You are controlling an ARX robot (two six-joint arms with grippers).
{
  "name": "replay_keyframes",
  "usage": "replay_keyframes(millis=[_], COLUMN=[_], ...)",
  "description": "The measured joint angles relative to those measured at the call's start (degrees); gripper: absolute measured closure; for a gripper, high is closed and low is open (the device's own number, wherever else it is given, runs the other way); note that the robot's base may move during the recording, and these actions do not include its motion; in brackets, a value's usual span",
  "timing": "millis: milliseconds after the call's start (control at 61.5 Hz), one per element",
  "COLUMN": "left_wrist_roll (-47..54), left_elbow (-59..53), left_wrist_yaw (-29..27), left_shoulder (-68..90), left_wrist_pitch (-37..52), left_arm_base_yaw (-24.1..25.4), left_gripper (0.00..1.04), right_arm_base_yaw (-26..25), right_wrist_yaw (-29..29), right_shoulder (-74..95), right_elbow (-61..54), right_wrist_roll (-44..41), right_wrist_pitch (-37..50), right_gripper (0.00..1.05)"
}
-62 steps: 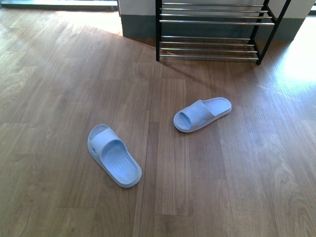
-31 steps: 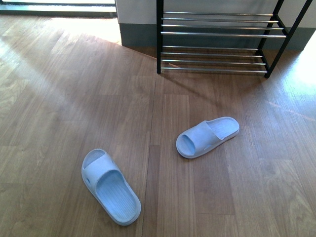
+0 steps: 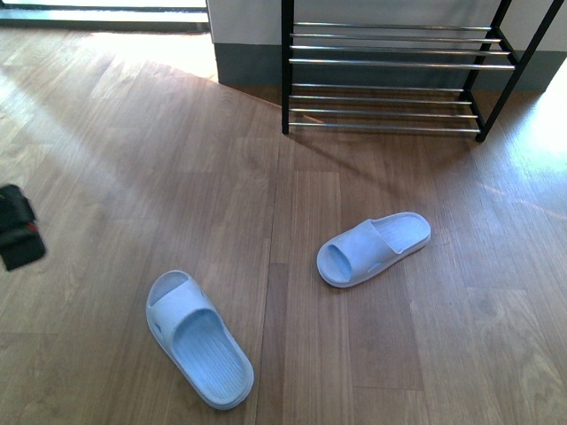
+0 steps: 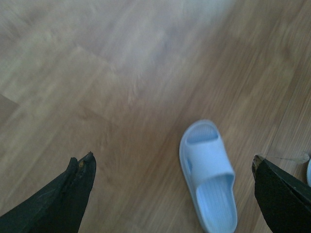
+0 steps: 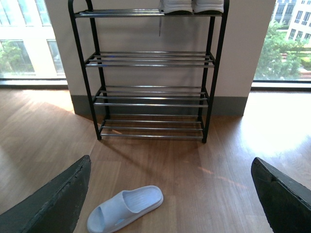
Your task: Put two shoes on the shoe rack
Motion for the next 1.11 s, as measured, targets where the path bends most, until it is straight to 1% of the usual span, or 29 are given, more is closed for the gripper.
replay_keyframes(millis=[16, 49, 163, 260, 309, 358, 601, 699, 1105], left_wrist_roll=[0.15, 0.57, 1.92, 2.56, 2.78, 2.86, 4.98, 4.66, 6.71], left_elbow=[1.38, 3.30, 9.44, 14.56, 17.79, 20.15, 35.12, 40.79, 49.92], left_wrist_yaw=[1.40, 2.23, 3.69, 4.72, 6.54, 7.10, 6.40, 8.83, 7.34], left_shoulder=[2.43, 5.77, 14.93, 21.42, 25.20, 27.96, 42.05, 47.54, 56.89], left_wrist_pitch=[-0.55, -0.87, -3.96, -6.80, -9.01, -10.32, -17.53, -19.98, -22.62], left_arm_base_yaw=[-0.24, -0.61, -2.27, -2.84, -2.93, -2.97, -5.35, -5.95, -6.67], left_gripper=[0.09, 0.09, 0.09, 0.09, 0.09, 0.09, 0.09, 0.09, 0.09], right_arm_base_yaw=[0.00, 0.00, 0.00, 0.00, 0.00, 0.00, 0.00, 0.00, 0.00], right_wrist_yaw=[0.00, 0.00, 0.00, 0.00, -0.02, 0.00, 0.00, -0.02, 0.00], right_shoulder=[0.00, 0.00, 0.00, 0.00, 0.00, 0.00, 0.00, 0.00, 0.00], right_elbow=[0.00, 0.00, 0.00, 0.00, 0.00, 0.00, 0.00, 0.00, 0.00], right_wrist_roll=[0.00, 0.00, 0.00, 0.00, 0.00, 0.00, 0.00, 0.00, 0.00], right_wrist_pitch=[0.00, 0.00, 0.00, 0.00, 0.00, 0.00, 0.00, 0.00, 0.00], right_gripper=[0.09, 0.09, 0.09, 0.09, 0.09, 0.09, 0.09, 0.09, 0.09])
